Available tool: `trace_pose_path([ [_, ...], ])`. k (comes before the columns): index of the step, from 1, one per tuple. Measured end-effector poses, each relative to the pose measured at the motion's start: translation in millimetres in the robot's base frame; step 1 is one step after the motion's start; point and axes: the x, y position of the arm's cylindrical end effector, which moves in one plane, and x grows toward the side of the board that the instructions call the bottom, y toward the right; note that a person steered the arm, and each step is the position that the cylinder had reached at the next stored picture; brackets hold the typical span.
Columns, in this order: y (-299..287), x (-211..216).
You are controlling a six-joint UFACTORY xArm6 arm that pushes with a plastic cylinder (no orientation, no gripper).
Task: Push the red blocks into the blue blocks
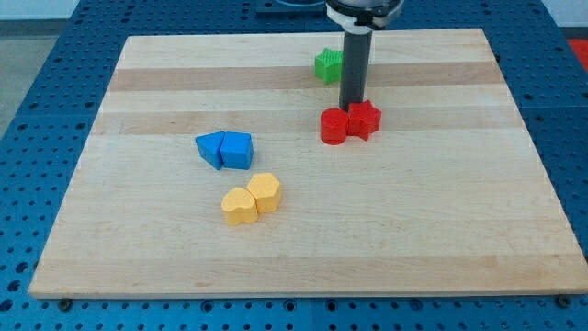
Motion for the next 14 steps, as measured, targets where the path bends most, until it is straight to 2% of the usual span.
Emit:
trace_pose_path([
  [4, 2, -9],
  [5, 13, -26],
  [6, 33, -25],
  [8, 45, 19],
  [11, 12, 42],
  [14, -38, 47],
])
